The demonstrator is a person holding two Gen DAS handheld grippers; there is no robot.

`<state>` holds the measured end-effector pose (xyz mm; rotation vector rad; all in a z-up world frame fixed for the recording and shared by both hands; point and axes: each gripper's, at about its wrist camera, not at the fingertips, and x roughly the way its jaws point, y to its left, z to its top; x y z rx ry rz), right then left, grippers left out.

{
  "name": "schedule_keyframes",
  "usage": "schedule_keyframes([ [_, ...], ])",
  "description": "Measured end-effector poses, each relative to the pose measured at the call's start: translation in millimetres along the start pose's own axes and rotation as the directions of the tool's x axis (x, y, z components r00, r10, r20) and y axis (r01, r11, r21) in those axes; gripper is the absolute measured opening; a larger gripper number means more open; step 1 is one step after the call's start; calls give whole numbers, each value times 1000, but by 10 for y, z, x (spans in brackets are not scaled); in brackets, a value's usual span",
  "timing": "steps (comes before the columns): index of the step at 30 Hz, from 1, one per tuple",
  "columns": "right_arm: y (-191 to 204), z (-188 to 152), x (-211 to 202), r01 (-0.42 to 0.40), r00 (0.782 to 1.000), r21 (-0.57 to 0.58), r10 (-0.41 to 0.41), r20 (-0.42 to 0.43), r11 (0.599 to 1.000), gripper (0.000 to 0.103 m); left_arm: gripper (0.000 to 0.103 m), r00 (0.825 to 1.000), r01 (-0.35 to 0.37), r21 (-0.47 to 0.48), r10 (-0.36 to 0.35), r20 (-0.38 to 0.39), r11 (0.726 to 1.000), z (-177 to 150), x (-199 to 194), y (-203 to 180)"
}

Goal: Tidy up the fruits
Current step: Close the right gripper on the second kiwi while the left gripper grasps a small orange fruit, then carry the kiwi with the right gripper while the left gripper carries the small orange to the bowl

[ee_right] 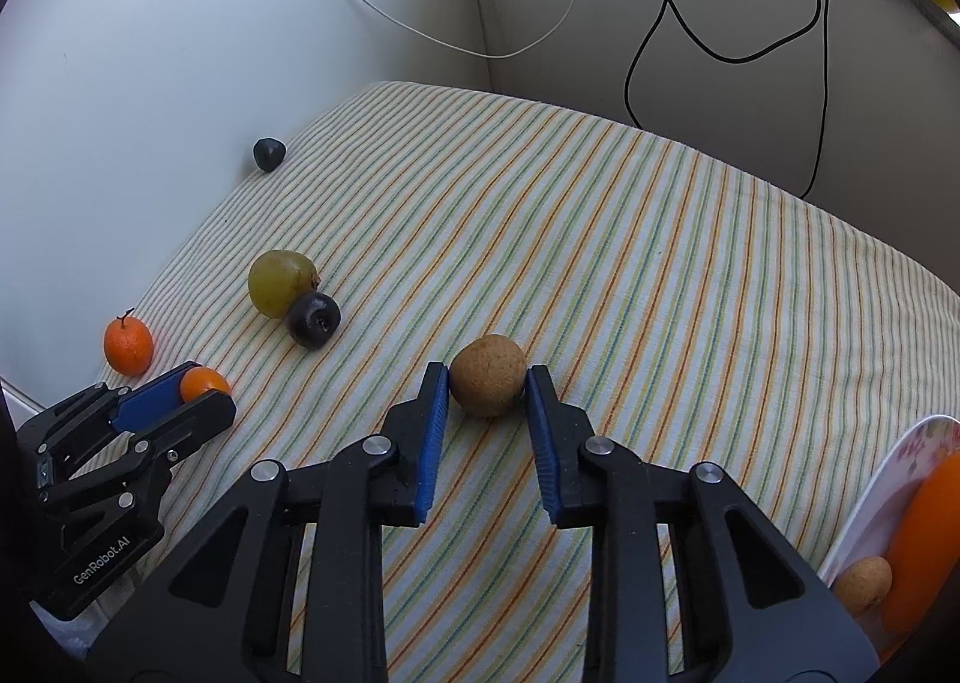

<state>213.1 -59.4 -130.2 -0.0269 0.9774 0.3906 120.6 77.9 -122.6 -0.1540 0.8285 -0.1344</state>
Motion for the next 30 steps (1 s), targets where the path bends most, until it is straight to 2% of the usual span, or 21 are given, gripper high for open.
schedule_keyframes([
  [18,-63,-123,-482,-64,996,26,62,67,998,27,27,997,42,27,-44,58,999,32,-276,-216],
  [30,-193,-238,-1033,-95,986,30,90,143,995,27,27,991,94,68,-100,88,993,67,-459,-546],
])
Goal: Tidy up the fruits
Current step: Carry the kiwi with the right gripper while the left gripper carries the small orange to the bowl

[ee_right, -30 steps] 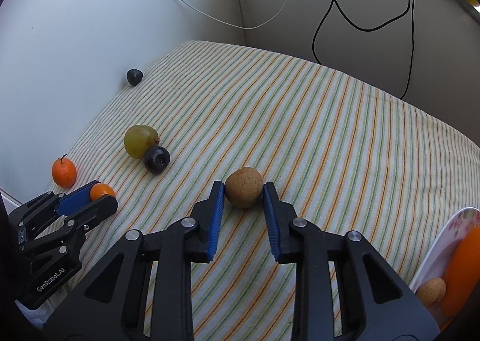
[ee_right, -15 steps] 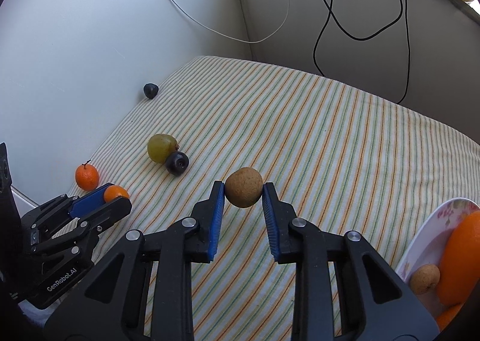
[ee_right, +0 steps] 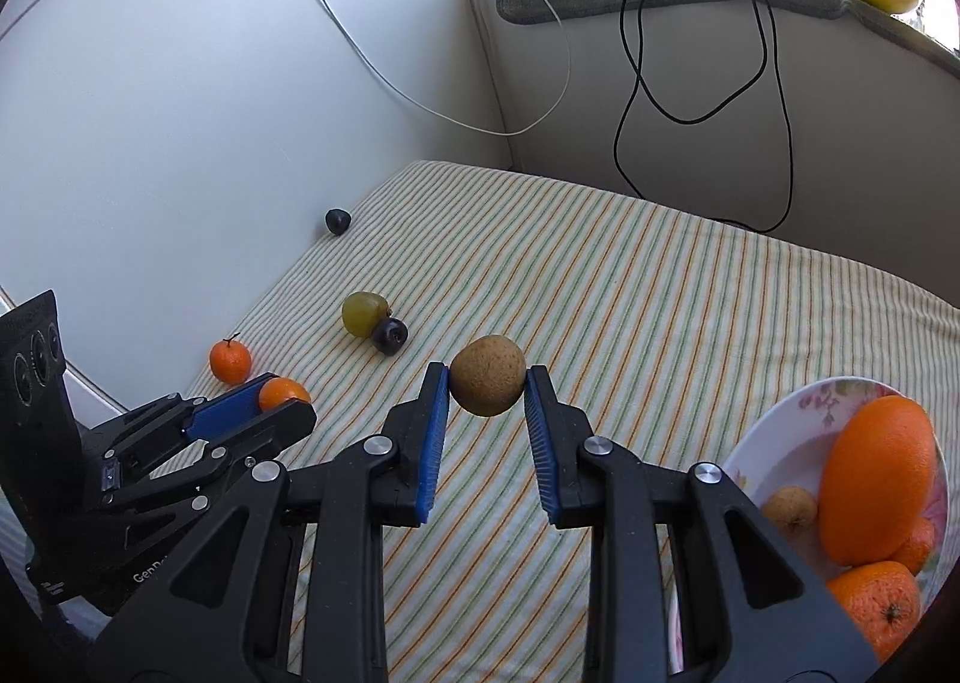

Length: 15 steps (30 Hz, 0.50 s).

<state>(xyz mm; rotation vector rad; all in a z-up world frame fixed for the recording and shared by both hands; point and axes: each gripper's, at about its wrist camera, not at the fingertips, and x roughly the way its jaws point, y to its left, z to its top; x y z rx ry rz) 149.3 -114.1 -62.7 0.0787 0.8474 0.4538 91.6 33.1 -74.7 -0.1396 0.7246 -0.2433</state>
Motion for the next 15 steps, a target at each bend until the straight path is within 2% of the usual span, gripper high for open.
schedule_keyframes([
  [15,-306,-112,-715,16,996,33,-18,85,999,27,27,995,99,54,-100,7,994,-4,-52,-558],
])
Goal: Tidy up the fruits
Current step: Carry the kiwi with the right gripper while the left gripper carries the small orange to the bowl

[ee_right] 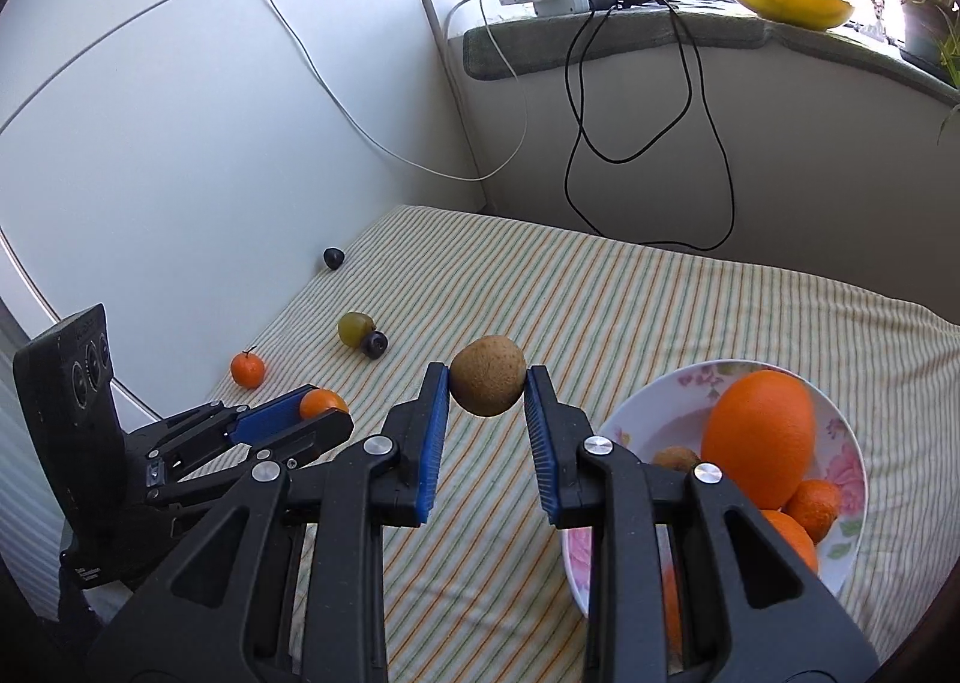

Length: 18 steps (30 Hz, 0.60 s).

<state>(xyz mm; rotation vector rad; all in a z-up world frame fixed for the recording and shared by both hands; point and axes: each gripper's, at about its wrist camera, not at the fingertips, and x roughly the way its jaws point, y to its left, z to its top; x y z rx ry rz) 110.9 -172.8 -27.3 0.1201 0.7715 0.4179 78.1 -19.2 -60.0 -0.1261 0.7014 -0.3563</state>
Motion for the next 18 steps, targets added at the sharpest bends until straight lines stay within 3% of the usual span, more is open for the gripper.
schedule_keyframes([
  [18,-930,-281,-494,122,992,130,-123,5,984,27,27,991,124,94,-118,-62,988,-9,305,-724],
])
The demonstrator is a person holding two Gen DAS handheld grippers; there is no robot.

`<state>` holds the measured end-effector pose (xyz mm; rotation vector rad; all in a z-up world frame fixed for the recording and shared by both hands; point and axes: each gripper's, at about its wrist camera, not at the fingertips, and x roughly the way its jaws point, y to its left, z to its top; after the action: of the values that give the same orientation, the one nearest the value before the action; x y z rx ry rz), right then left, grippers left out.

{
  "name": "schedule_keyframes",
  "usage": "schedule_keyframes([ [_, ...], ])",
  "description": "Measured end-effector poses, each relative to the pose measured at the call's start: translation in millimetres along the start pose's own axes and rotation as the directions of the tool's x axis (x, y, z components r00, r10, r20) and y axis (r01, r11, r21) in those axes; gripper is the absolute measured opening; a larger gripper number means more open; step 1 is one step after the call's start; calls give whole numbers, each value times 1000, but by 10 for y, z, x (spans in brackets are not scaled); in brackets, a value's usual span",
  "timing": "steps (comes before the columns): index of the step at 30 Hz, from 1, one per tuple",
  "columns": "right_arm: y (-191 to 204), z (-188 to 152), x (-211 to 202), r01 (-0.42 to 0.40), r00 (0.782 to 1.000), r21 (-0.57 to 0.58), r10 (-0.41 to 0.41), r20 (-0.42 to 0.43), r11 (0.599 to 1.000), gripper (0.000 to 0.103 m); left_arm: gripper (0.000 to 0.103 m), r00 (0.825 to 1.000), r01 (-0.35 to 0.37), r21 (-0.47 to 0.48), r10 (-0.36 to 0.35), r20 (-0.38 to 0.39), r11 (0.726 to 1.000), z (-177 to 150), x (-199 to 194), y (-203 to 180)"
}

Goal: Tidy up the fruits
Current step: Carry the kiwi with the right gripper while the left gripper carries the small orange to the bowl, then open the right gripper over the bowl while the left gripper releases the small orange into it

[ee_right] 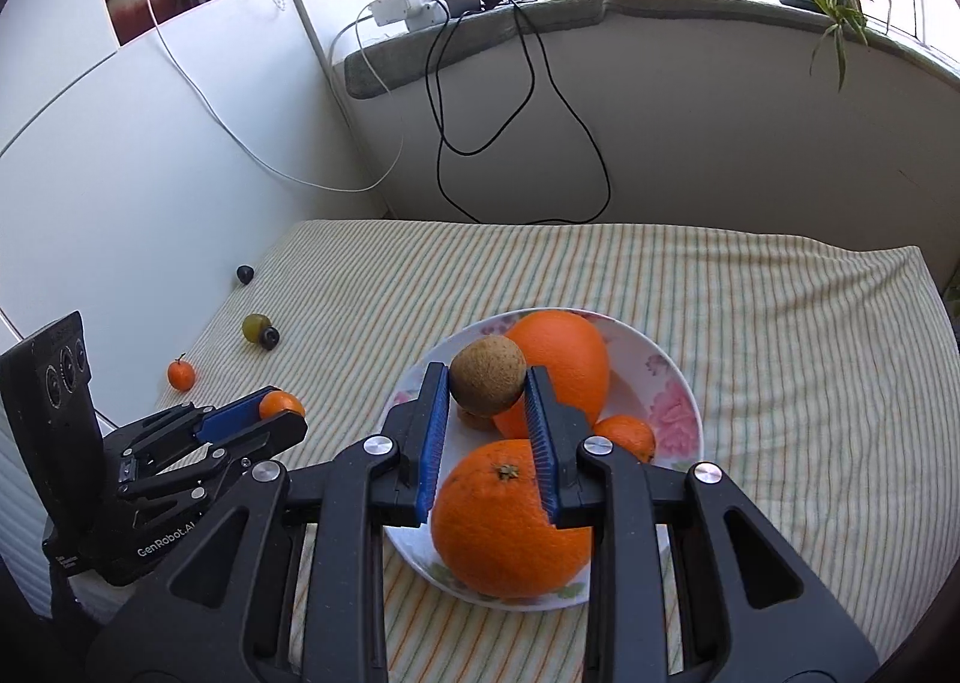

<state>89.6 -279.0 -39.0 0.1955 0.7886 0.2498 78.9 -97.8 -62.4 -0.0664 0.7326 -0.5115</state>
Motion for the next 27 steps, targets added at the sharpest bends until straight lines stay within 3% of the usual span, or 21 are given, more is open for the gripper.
schedule_keyframes([
  [14,-493,-24,53,58,998,47,-57,-19,997,27,27,999,33,39,-31,-43,999,3,198,-271],
  [27,-386,-22,93,18,1000,19,-18,-23,1000,27,27,998,38,44,-35,-58,998,-16,251,-291],
])
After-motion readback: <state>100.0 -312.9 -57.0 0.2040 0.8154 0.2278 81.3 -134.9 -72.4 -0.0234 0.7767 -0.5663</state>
